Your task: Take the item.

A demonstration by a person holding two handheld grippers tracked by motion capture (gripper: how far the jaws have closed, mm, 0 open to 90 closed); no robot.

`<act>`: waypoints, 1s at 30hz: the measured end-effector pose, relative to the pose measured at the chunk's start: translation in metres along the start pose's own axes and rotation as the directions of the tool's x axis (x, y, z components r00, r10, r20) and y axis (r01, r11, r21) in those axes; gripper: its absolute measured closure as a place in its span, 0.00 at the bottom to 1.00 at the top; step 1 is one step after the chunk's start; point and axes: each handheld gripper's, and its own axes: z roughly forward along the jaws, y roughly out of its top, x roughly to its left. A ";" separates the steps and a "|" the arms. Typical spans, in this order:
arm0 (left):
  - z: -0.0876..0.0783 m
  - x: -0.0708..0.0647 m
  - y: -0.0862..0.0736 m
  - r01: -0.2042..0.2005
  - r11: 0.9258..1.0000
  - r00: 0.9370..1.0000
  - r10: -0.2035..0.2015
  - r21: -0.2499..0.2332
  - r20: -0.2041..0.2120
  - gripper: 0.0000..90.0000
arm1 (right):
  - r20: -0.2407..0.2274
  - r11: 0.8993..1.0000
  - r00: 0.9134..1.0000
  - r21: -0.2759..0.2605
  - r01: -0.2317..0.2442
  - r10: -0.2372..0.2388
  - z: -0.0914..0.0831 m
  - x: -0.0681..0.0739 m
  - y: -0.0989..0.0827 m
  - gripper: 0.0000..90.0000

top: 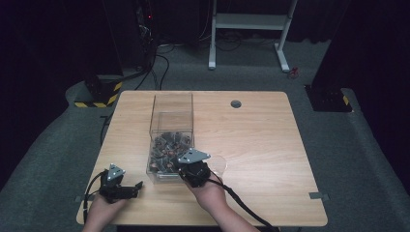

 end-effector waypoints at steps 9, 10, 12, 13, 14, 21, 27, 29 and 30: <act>0.000 0.000 0.000 0.000 1.000 1.000 0.000 0.000 0.000 0.02 | 0.001 1.000 1.000 -0.026 -0.007 0.007 -0.006 0.000 0.002 1.00; 0.000 0.000 0.000 0.000 1.000 1.000 0.000 0.000 0.000 0.02 | 0.001 1.000 1.000 -0.025 -0.005 0.005 -0.005 -0.001 0.002 1.00; 0.000 0.000 0.000 0.000 1.000 1.000 0.000 0.000 0.000 0.02 | 0.001 1.000 1.000 -0.031 -0.006 0.006 -0.006 -0.001 0.002 1.00; 0.000 0.000 0.000 0.000 1.000 1.000 0.000 0.000 0.000 0.02 | 0.001 0.999 1.000 -0.033 -0.007 0.007 -0.006 -0.001 0.002 1.00; 0.000 0.000 0.000 0.000 1.000 1.000 0.000 0.000 0.000 0.02 | -0.001 0.999 1.000 -0.036 -0.007 0.007 -0.006 -0.002 0.003 1.00; 0.000 0.000 0.000 0.000 1.000 1.000 0.000 0.000 0.000 0.02 | -0.003 0.998 1.000 -0.068 -0.010 0.010 -0.012 -0.001 0.007 1.00; 0.000 0.000 0.000 0.000 1.000 1.000 0.000 0.000 0.000 0.02 | -0.001 0.996 1.000 -0.085 -0.010 0.009 -0.016 -0.001 0.009 1.00; 0.000 0.000 0.000 0.000 1.000 1.000 0.000 0.000 0.000 0.02 | -0.001 0.996 1.000 -0.090 -0.010 0.010 -0.017 -0.001 0.010 1.00; 0.000 0.000 0.000 0.000 1.000 1.000 0.000 0.000 0.000 0.02 | -0.003 0.996 1.000 -0.094 -0.011 0.011 -0.017 -0.001 0.010 1.00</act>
